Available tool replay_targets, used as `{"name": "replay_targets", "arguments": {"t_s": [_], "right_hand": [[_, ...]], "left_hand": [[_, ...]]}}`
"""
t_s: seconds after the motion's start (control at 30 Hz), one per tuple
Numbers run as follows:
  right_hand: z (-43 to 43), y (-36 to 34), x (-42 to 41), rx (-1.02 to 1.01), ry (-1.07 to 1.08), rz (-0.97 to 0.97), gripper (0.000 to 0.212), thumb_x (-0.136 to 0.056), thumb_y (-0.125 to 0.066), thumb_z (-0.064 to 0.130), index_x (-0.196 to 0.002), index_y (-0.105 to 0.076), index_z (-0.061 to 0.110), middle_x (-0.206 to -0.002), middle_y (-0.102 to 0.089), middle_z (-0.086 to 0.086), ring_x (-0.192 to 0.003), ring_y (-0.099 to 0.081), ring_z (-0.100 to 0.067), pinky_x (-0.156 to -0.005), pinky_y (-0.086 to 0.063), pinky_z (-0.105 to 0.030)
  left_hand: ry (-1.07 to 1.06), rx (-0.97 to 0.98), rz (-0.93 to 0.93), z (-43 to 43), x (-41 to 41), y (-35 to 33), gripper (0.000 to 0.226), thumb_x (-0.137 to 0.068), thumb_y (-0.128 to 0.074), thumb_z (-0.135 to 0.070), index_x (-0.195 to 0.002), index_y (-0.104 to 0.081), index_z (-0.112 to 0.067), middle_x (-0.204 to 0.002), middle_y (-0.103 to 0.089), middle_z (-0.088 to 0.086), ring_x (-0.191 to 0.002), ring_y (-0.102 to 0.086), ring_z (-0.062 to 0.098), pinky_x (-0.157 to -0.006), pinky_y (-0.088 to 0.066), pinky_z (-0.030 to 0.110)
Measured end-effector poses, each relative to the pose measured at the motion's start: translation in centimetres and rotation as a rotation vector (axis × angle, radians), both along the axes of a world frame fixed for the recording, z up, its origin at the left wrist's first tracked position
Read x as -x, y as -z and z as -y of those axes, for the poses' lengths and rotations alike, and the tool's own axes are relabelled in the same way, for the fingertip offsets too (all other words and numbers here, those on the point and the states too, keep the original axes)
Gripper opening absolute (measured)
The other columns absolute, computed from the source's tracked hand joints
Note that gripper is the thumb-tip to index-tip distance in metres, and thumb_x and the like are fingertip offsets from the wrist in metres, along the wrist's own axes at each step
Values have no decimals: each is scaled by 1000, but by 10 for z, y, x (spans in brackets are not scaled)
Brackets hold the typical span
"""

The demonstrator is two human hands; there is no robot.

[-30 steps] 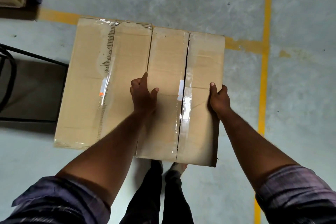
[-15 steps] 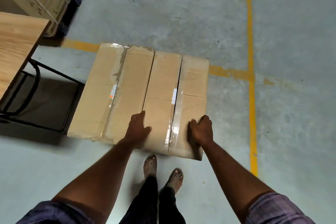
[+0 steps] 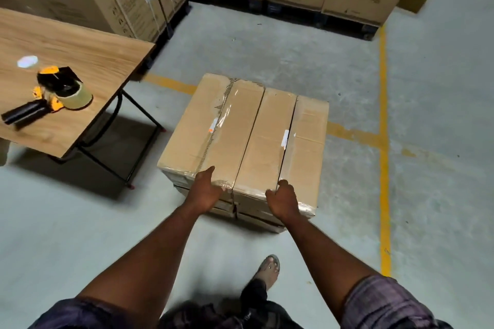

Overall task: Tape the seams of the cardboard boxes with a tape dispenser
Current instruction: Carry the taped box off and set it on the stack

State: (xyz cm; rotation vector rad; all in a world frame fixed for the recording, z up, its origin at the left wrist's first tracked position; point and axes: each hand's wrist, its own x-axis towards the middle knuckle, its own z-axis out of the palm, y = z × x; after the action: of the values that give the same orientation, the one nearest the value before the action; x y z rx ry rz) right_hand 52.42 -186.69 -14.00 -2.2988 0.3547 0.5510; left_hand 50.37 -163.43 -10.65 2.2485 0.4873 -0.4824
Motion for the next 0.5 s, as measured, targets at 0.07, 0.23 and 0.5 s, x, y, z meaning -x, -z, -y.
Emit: {"name": "replay_targets", "arguments": {"t_s": [0.07, 0.23, 0.5], "right_hand": [[-29, -8, 13, 18, -53, 9, 48, -95, -61, 23, -134, -50, -1, -128, -58, -21, -118, -58, -38, -93, -47, -36], [-125, -26, 54, 78, -189, 59, 47, -98, -59, 32, -131, -51, -1, -130, -57, -23, -119, -57, -40, -93, -47, -38], [-319, -52, 146, 5, -422, 134, 55, -92, -59, 33, -136, -51, 0, -135, -57, -22, -127, -54, -38, -100, -43, -39]], "left_hand": [[-17, 11, 44, -24, 22, -9, 76, -91, -71, -21, -156, -30, -13, -154, -34, 15, -139, -40, 29, -114, -35, 36], [-122, 23, 90, -107, 90, -24, 72, -92, -70, -26, -153, -35, -16, -148, -40, 14, -135, -45, 30, -110, -38, 32], [-337, 110, 132, -261, 221, -31, 71, -91, -69, -30, -153, -35, -21, -154, -37, 8, -137, -45, 25, -114, -38, 41]]}}
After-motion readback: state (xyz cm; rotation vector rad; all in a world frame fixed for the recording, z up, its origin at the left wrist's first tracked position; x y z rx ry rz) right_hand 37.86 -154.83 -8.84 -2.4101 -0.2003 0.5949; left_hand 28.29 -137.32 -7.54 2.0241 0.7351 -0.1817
